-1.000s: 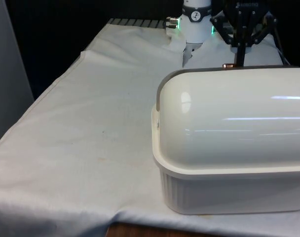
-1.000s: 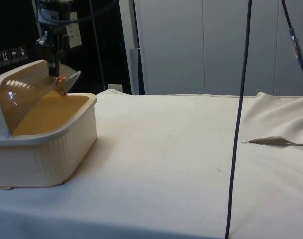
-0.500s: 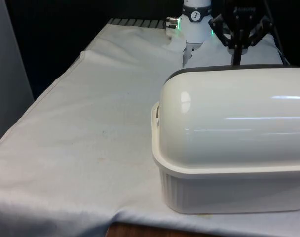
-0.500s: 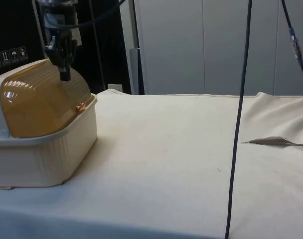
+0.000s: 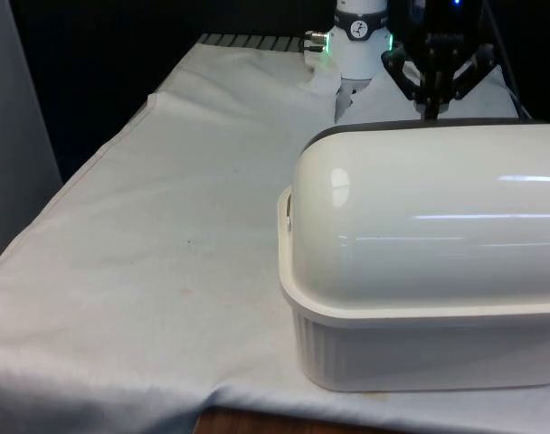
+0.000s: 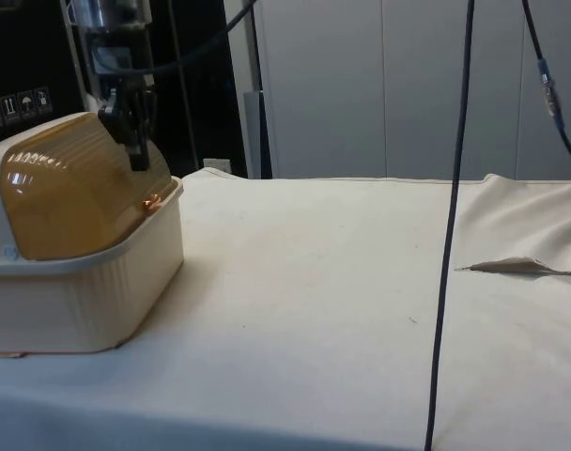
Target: Open the lid, then close it.
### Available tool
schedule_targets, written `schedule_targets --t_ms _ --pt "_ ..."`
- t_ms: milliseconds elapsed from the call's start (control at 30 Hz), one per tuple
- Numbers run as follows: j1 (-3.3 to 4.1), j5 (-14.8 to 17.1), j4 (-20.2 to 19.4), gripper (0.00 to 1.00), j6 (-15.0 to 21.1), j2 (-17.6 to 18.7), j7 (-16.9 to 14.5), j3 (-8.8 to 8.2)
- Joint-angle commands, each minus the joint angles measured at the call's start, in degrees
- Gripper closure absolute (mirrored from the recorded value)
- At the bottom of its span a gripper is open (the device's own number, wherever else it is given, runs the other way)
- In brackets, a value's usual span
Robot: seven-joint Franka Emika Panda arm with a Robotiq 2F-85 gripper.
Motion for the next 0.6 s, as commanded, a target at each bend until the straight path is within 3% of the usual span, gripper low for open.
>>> schedule_targets --t_ms 0,267,467,500,567 --pt "-0.11 0.4 0.1 1.00 -0.5 0.6 -0.2 0.17" --pt "0.00 0.3 -0.6 1.00 -0.1 2.1 -0.1 0.11" --pt "0.40 -0.1 -3.7 1.00 1.1 0.0 0.3 0.00" --pt "0.23 0.0 -2.3 1.00 0.0 1.1 0.1 0.00" --pt "0.52 -0.2 -4.8 1.00 1.5 -0.7 0.4 -0.06"
